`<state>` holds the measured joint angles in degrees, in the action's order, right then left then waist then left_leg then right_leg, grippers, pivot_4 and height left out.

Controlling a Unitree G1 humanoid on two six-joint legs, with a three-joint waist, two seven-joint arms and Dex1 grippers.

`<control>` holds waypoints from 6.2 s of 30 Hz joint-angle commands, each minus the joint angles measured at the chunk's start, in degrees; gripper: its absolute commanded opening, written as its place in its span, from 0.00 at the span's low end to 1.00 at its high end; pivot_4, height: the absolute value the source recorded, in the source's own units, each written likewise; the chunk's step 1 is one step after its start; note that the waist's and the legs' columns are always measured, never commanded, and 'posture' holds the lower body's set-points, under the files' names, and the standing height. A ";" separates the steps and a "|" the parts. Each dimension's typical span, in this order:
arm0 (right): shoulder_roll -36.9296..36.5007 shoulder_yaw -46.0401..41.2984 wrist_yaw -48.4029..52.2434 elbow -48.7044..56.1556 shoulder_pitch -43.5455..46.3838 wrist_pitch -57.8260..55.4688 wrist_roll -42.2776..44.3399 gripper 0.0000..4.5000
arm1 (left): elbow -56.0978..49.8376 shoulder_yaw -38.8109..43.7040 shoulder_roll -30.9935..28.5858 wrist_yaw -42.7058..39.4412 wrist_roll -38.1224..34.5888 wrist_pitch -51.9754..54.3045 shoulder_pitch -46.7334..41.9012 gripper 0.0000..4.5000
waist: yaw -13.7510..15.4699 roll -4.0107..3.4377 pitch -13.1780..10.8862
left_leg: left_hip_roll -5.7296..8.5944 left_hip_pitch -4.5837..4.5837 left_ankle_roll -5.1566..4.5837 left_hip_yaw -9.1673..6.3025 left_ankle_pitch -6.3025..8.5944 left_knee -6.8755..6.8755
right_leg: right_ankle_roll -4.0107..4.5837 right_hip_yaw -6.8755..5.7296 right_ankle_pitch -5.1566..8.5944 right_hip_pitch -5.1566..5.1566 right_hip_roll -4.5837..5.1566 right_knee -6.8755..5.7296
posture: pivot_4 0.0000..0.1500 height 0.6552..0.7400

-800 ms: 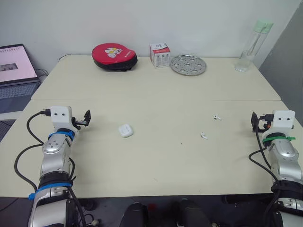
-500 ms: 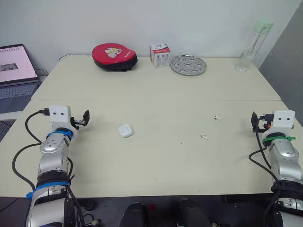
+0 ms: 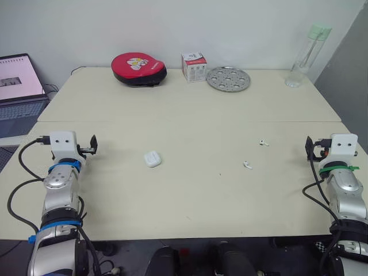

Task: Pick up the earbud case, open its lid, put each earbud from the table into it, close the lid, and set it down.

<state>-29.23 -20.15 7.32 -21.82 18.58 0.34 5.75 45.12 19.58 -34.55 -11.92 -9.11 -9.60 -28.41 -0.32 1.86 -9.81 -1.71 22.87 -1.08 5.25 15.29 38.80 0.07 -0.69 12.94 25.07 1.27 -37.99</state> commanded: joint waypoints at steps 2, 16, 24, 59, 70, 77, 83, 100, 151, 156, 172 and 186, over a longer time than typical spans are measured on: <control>-1.82 -0.67 0.14 1.47 1.22 1.35 -0.22 1.00 | -0.78 -0.07 -1.61 -1.79 0.38 -2.23 -0.89 0.99 | 0.00 0.00 0.00 | 0.00 0.01 0.00 0.00 0.00 0.00 | 0.00 0.00 0.00 0.00 0.00 0.01 | 1.00 1.00; -3.00 11.50 31.10 8.90 8.95 -6.36 10.21 1.00 | -20.84 -6.15 -15.97 -48.03 -13.20 20.19 -0.17 0.99 | -1.30 0.00 0.00 | -0.03 0.02 -0.01 -0.06 0.00 -0.02 | 0.01 -0.04 0.01 0.01 -0.08 0.00 | 1.00 1.00; 0.90 22.82 46.61 21.76 12.59 -22.29 20.27 1.00 | -34.36 -14.83 -17.32 -53.78 -10.60 27.65 2.30 0.99 | -1.26 -0.01 0.00 | -0.03 0.03 -0.02 -0.12 0.01 0.00 | 0.02 -0.05 0.02 0.02 -0.08 -0.02 | 1.00 1.00; 0.21 28.86 51.68 28.21 13.69 -27.33 19.92 1.00 | -12.82 -24.03 -4.05 -51.93 1.46 13.05 -3.18 0.68 | -0.97 0.05 0.00 | -0.01 0.09 -0.02 -0.14 0.01 0.05 | 0.04 -0.10 0.02 0.07 -0.05 -0.04 | 1.00 1.00; 0.88 23.92 48.16 27.01 16.03 -34.08 24.39 1.00 | -21.18 -22.87 -1.29 -52.75 -0.53 10.04 -7.56 0.62 | -0.40 0.06 -0.01 | 0.01 0.14 -0.02 -0.15 0.01 0.08 | 0.04 -0.11 0.01 0.08 -0.03 -0.03 | 1.00 1.00; 0.16 21.12 45.78 25.50 17.57 -44.02 28.20 1.00 | -19.07 -24.02 2.10 -48.89 4.30 -12.33 -12.83 0.62 | 0.10 0.06 -0.01 | 0.01 0.13 -0.02 -0.14 0.01 0.07 | 0.05 -0.09 0.00 0.08 -0.04 -0.02 | 1.00 1.00; 3.00 16.54 41.15 22.14 20.60 -52.77 33.38 1.00 | -11.87 -25.72 3.91 -42.89 10.67 -33.98 -18.24 0.62 | 0.15 0.06 -0.01 | 0.01 0.14 -0.03 -0.11 0.01 0.07 | 0.05 -0.07 -0.01 0.08 -0.04 -0.02 | 1.00 1.00; 8.25 13.48 32.57 25.77 23.15 -64.88 41.50 1.00 | 3.79 -30.03 4.29 -21.49 29.64 -63.02 -28.27 0.62 | 0.12 0.06 -0.01 | 0.00 0.16 -0.04 -0.12 0.02 0.06 | 0.02 -0.11 -0.01 0.10 -0.04 -0.01 | 1.00 1.00; 2.63 20.84 29.79 16.78 25.40 -46.25 23.49 0.17 | -3.96 -37.49 3.32 -36.90 0.11 -40.99 -24.26 1.00 | -0.23 0.06 -0.01 | 0.01 0.19 -0.04 -0.07 0.01 0.06 | 0.00 -0.12 -0.01 0.15 -0.03 -0.01 | 1.00 1.00; -4.21 33.05 36.23 19.16 24.59 -31.57 9.15 0.17 | -14.53 -35.83 1.52 -50.33 -8.42 -15.75 -21.91 0.79 | -1.18 0.06 -0.02 | -0.01 0.24 -0.04 -0.11 0.01 0.04 | -0.07 -0.10 0.05 0.23 -0.15 0.00 | 1.00 1.00; -3.28 45.42 42.62 23.81 28.89 -25.40 -8.50 0.17 | -12.54 -36.82 4.97 -54.51 4.99 -10.04 -25.94 0.58 | -1.24 0.06 -0.02 | 0.04 0.26 -0.03 -0.13 0.01 0.09 | -0.01 -0.08 0.02 0.22 -0.17 0.01 | 1.00 1.00; -0.63 44.49 43.22 25.98 28.30 -26.62 -11.40 0.17 | -8.91 -35.93 8.21 -53.79 9.49 -13.59 -26.96 0.17 | -1.28 0.06 -0.02 | 0.02 0.26 -0.03 -0.12 0.01 0.09 | 0.00 -0.08 0.01 0.23 -0.15 -0.01 | 1.00 1.00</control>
<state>-30.43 25.44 50.19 1.65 46.14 -26.73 -5.64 36.60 -17.76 -26.64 -66.83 0.81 -22.74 -54.03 -1.60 1.92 -9.83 -1.69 23.13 -1.10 5.13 15.30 38.89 0.07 -0.76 12.95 25.30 1.11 -38.01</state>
